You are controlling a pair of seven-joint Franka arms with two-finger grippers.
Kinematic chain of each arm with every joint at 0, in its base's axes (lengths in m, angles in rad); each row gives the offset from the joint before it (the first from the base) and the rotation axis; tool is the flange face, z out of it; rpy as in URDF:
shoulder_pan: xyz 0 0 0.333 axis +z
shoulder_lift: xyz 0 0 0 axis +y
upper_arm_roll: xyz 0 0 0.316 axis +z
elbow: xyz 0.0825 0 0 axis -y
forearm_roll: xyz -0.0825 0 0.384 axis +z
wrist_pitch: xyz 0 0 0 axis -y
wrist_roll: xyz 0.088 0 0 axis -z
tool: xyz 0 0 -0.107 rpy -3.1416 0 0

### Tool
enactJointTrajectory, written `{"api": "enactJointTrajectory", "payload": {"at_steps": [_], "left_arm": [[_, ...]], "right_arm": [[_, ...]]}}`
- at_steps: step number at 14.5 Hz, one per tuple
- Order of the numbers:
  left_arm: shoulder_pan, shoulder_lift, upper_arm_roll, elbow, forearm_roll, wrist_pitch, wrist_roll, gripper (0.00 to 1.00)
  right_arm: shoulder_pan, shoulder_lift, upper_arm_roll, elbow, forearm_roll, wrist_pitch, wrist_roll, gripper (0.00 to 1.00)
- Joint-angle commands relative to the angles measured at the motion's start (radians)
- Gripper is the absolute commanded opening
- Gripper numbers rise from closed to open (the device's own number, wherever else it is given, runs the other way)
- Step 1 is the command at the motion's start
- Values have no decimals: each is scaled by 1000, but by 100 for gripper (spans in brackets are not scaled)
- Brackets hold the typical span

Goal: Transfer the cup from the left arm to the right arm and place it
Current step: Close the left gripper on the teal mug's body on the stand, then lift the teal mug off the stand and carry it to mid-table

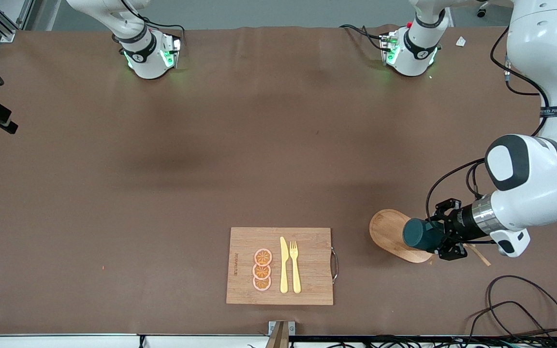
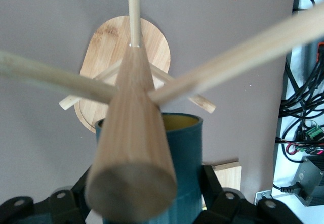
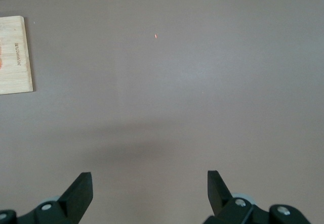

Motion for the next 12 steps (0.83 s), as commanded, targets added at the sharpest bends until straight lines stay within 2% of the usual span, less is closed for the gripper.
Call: {"api": "enactJointTrajectory", "payload": {"at_steps": [1,7,12], "left_arm": [[-5,-31,-5,11,-13,-10,-1,51],[-31,-105,-73,10,34,-55,-1,51],[-227,-108,-85,10,249,-55,-56,51]], "right_arm": [[7,-3,-3,4,-13,-7,-4,100],[7,-3,-3,4,-13,-7,-4,100],[7,-3,-3,4,-13,-7,-4,100]]}}
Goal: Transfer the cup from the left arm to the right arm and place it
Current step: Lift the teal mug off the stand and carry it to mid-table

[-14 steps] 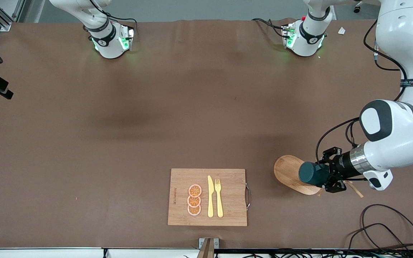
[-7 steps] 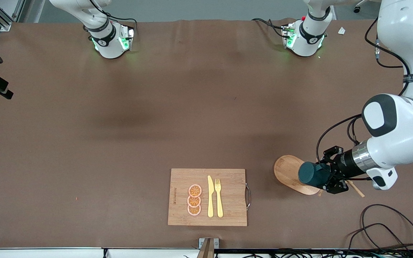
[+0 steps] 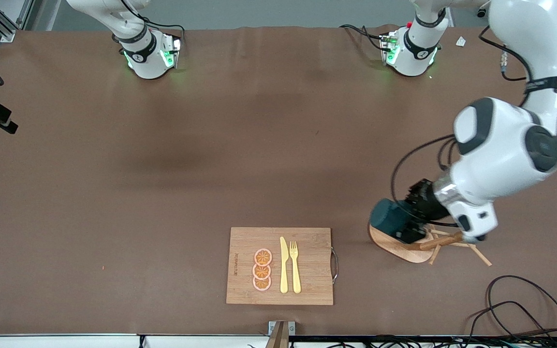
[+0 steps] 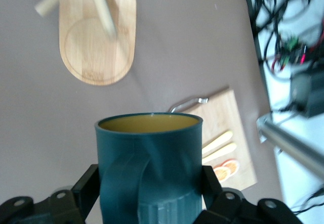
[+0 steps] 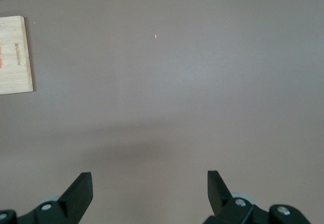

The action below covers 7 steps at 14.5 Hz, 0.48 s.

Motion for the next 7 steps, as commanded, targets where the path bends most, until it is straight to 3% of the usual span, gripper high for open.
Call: {"api": "enactJointTrajectory", "payload": {"at_steps": [1,7], "left_arm": [[-125,-2,7,-11,146,-6,-52,51],[-427,148,19,-9,669,6,-305,51]], "right_arm": [[7,-3,-3,5,-13,-7,-4,100],[6,-3,-4,3,-13,-7,-5,100]]}}
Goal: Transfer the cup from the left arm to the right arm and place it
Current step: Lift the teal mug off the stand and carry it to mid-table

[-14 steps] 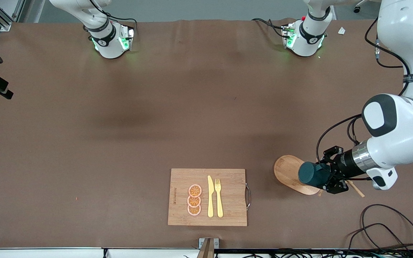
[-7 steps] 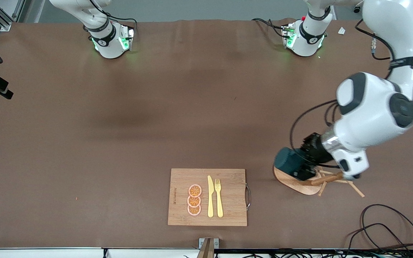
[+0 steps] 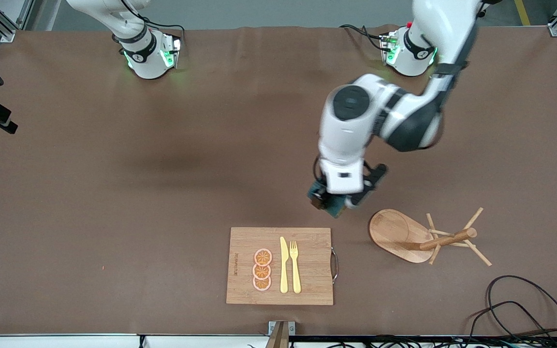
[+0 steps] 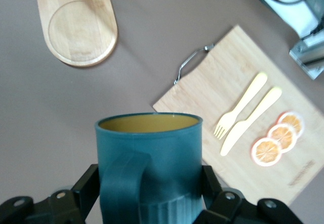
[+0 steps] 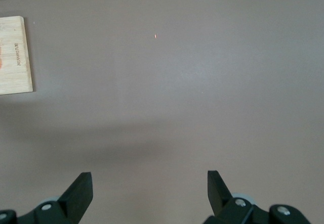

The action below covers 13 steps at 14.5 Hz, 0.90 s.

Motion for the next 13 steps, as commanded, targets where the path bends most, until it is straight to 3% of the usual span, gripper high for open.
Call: {"api": "enactJointTrajectory", "payload": {"at_steps": [1,5,9,13], "left_arm": [[-107,83,18,17,231,6,-106,51],[-228,180,23,13,525,-9,-301,51],[-344,306,23,13,818,-202,-430,51],[-415,376,23,11,933,-261,-643,51]], "right_arm": [[6,-3,-3,3,-13,-7,-5,100],[6,-3,-3,3,-13,-7,-5,100],[6,-3,-3,3,-13,-7,-5,100],[4,-3,-3,3,-13,-7,-5,100]]}}
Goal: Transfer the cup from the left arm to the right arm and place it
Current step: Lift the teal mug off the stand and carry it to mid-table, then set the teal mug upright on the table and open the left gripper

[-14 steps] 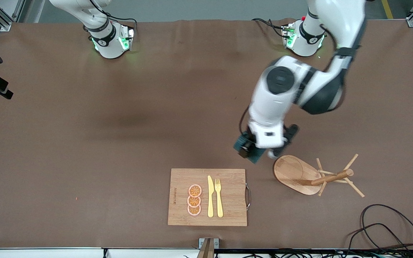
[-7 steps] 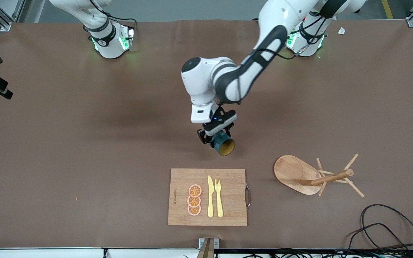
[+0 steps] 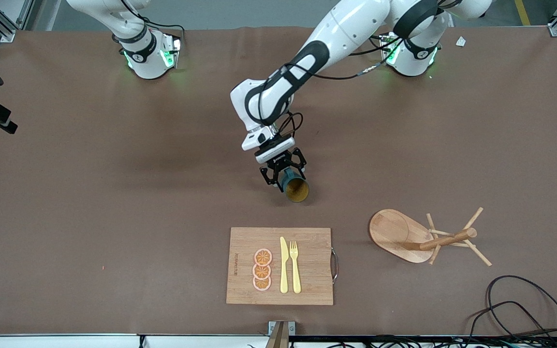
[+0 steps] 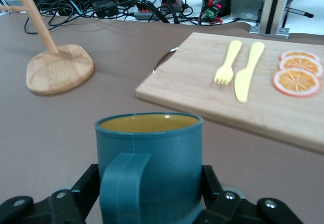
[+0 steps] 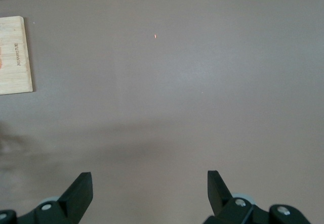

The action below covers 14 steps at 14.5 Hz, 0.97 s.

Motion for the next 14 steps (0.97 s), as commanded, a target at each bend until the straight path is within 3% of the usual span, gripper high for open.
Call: {"api": "enactJointTrajectory", "payload": {"at_steps": [1,4,6,10,14], "left_arm": [[-34,15,9,19,50,-18,-101,51],[-65,38,9,17,70,-41,-164,56],[-77,57,9,16,85,-42,-192,77],[-111,80,9,17,81,-55,-190,99],[-157,64,5,22,26,-56,-187,100]], "right_arm": [[4,-3,-3,3,-13,-7,-4,100],[2,-3,-3,3,-13,-7,-5,100],[2,-3,-4,3,-13,-7,-5,100],[1,-3,-4,2,-15,-9,-5,100],[-1,-2,-4,3,-16,-7,-5,100]]}}
